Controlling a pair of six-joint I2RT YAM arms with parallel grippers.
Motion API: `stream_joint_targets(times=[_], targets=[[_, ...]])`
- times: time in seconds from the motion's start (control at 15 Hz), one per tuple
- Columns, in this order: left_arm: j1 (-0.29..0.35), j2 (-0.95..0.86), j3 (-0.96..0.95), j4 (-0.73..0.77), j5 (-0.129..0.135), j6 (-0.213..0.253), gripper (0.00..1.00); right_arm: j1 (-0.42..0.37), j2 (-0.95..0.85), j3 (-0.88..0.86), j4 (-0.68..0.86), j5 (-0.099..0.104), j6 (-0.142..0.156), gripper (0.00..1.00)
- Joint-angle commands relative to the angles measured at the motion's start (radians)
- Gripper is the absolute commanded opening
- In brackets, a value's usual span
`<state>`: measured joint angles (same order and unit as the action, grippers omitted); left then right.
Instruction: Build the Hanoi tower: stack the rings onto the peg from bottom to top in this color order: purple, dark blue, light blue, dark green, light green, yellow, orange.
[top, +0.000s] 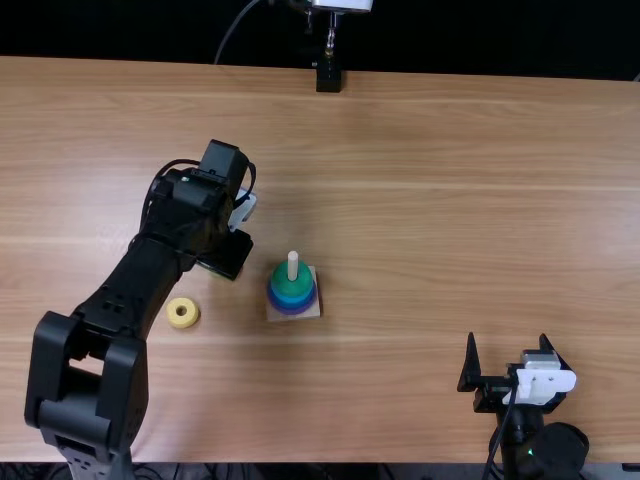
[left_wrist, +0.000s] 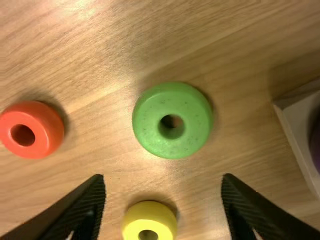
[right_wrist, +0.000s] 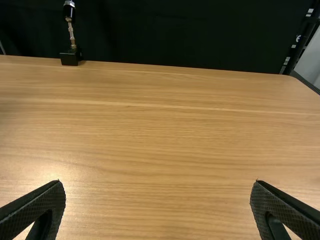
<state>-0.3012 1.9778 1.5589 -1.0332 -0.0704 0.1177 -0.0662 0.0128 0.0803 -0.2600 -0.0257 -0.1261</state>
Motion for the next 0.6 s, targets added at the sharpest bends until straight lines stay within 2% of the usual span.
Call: stream_joint_targets(times=[0.0,0.2,0.53], targets=[[0.008,0.035,0.026,0.001,0.010,0.009,1.00,-0.007,-0.013,-0.068,-0.072,0.002,-0.001,1.00],[0.008,0.058,0.029,0.006,0.000,0.009,1.00,-0.007,-0.013,-0.068,-0.072,0.002,-0.001,1.00],[0.005,0.107,0.032,0.013,0.002,0.007,1.00,-0.007,-0.013,-0.068,-0.072,0.000,-0.001,1.00]])
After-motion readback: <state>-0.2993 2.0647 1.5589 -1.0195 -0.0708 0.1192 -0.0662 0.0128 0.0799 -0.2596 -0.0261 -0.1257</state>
